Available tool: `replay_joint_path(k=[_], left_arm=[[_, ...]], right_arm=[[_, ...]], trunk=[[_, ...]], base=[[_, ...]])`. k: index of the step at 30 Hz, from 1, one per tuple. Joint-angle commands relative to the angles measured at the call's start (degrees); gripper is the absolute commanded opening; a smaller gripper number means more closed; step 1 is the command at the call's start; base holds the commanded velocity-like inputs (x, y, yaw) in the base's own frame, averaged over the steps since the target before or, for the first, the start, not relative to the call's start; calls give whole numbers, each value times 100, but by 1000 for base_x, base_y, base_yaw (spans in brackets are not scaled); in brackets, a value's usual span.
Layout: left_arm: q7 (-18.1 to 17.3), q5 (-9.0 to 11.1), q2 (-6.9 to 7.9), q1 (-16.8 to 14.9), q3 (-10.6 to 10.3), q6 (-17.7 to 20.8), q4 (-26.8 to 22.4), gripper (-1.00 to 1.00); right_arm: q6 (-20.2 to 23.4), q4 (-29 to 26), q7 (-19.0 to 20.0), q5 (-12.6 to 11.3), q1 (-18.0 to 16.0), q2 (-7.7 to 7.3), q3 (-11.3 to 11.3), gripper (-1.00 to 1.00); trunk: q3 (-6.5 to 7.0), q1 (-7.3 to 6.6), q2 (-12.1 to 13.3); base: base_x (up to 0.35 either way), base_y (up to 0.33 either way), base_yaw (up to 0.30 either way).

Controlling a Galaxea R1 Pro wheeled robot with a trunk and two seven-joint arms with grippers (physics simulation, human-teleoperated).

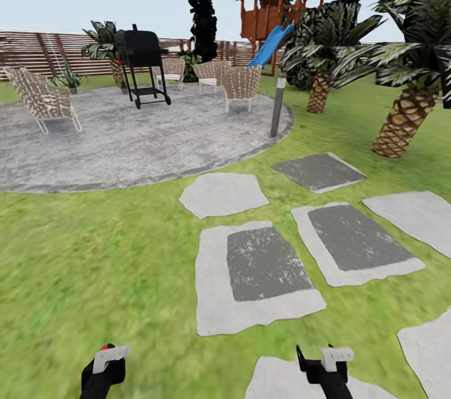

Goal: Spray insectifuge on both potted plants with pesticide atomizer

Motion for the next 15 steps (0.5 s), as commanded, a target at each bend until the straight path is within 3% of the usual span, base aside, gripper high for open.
replay_joint_path(k=[1,15], left_arm=[[0,42,-1,-4,-10,-19,6,-100],[9,33,-12,-4,-15,-12,24,-100]], right_arm=[[-16,3,-3,2,-2,-2,2,100],[-16,-4,-1,2,-3,-2,2,100]], trunk=[[-3,2,-1],[40,2,-1]], base=[[339,0,277],[339,0,277]])
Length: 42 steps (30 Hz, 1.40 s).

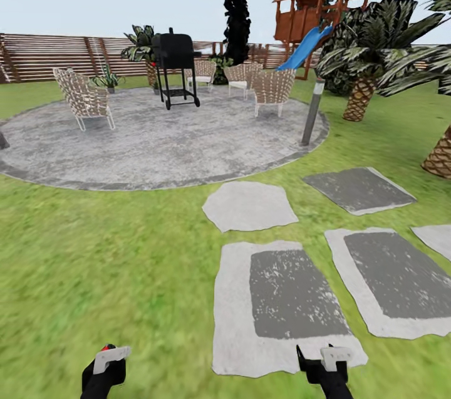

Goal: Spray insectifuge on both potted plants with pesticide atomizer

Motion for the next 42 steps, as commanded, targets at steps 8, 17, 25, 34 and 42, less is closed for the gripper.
replay_joint_path(k=[8,17,25,34,42], left_arm=[[1,41,0,-5,-9,-20,15,-100],[1,34,-9,-4,-6,-20,23,-100],[1,35,-1,-4,-5,-19,24,-100],[1,30,-9,-3,-12,-24,25,-100],[1,24,-5,-6,-13,-27,24,-100]], right_arm=[[-16,1,10,2,1,-2,2,100],[-16,2,4,2,-2,-2,2,100],[-16,4,7,2,0,-2,2,100],[-16,9,-6,2,0,-2,2,100],[-16,9,2,2,0,-2,2,100]], trunk=[[23,2,-1],[38,2,-1],[38,2,-1],[38,2,-1],[38,2,-1]], base=[[339,0,266],[339,0,106],[339,0,2],[339,0,0],[339,0,0]])
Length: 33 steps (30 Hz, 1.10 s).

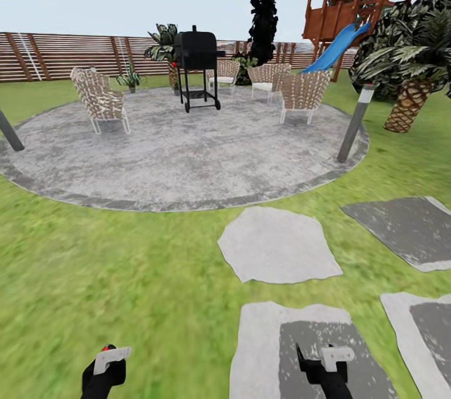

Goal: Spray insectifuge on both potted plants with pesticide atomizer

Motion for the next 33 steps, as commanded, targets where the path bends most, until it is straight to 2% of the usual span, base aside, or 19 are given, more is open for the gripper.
replay_joint_path(k=[1,9,16,23,33], left_arm=[[1,39,3,-2,-9,-18,4,-100],[1,39,6,-3,-10,-13,9,-100],[1,39,0,0,-10,-12,10,-100],[1,31,-3,-3,-11,-9,7,-100],[1,30,-3,-2,-11,-9,9,-100]], right_arm=[[-17,3,1,2,-1,-1,2,100],[-17,4,0,2,0,-1,2,100],[-17,4,-4,2,-5,-1,2,100],[-17,3,-3,2,-2,-1,2,100],[-17,2,3,2,-2,-1,2,100]], trunk=[[-5,2,-1],[-5,2,-1],[-5,2,-1],[-5,2,-1],[-5,2,-1]], base=[[339,0,0],[339,0,21],[339,-13,229],[309,-132,232],[283,-182,13]])
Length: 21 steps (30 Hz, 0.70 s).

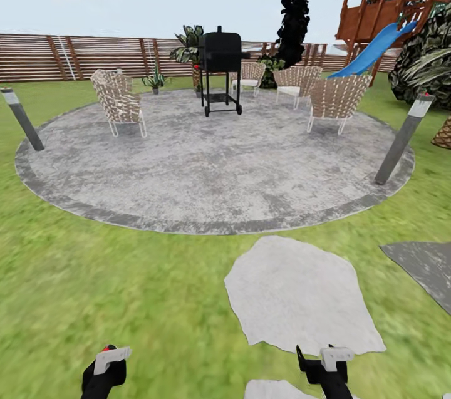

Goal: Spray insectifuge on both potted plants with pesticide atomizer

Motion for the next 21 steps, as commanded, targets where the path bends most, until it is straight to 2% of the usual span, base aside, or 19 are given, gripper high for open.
replay_joint_path(k=[1,21], left_arm=[[1,39,1,-3,-8,-18,1,-100],[1,39,1,-2,-7,-18,-1,-100]], right_arm=[[-18,7,3,2,-4,-1,2,100],[-18,8,3,2,-4,-1,2,100]], trunk=[[-5,2,-1],[-5,2,-1]], base=[[281,-184,0],[280,-184,0]])
